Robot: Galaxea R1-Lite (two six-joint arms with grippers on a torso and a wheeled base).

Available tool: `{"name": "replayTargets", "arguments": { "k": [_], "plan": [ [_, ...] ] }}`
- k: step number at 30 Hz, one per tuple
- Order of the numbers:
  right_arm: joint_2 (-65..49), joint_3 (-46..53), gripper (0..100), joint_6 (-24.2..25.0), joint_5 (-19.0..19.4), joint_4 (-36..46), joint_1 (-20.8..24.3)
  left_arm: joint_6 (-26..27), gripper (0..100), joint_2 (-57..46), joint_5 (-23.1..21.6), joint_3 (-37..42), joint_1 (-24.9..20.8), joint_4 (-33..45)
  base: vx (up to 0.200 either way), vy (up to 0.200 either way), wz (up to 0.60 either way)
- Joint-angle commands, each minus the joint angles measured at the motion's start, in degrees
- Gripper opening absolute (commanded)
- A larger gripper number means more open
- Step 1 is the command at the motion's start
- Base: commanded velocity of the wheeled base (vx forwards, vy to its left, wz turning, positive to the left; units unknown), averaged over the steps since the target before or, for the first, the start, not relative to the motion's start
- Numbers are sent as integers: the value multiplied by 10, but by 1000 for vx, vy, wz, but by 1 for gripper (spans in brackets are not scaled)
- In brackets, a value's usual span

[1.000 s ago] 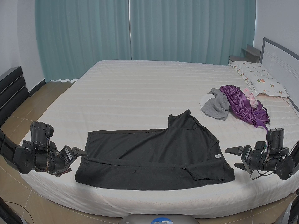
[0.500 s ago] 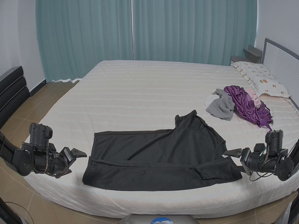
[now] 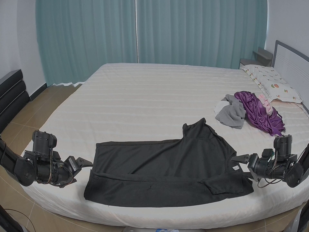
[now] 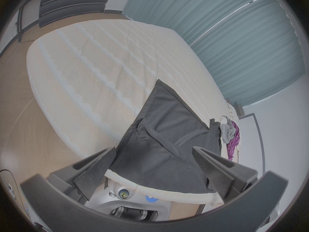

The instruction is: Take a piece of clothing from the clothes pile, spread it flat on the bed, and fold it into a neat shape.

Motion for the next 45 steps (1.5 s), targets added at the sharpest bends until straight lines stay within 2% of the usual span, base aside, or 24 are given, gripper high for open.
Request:
{"name": "replayTargets", "arguments": {
  "k": [1, 17, 23, 35, 40, 43, 45],
  "plan": [
    [2, 1, 100, 0, 0, 0, 0, -1, 100, 3, -1, 3, -2, 1, 0, 0, 0],
    [14, 5, 100, -2, -7, -1, 6, -4, 100, 8, -1, 5, -6, 0, 0, 0, 0],
    [18, 5, 100, -3, -8, -1, 6, -4, 100, 11, -1, 5, -7, 0, -200, 0, 0],
    [18, 5, 100, -2, -10, -1, 11, -17, 100, 15, 0, 1, -15, 0, 0, 0, 0],
    [22, 6, 100, -2, -26, -1, 28, -25, 100, 15, 0, 0, -22, 0, 0, -200, 0],
    [28, 10, 100, 0, -62, -1, 57, -25, 100, 15, 0, 0, -23, -1, 0, -200, 0],
    [29, 11, 100, 2, -68, -1, 64, -25, 100, 15, 0, 0, -24, -1, 0, -200, 0]
  ]
}}
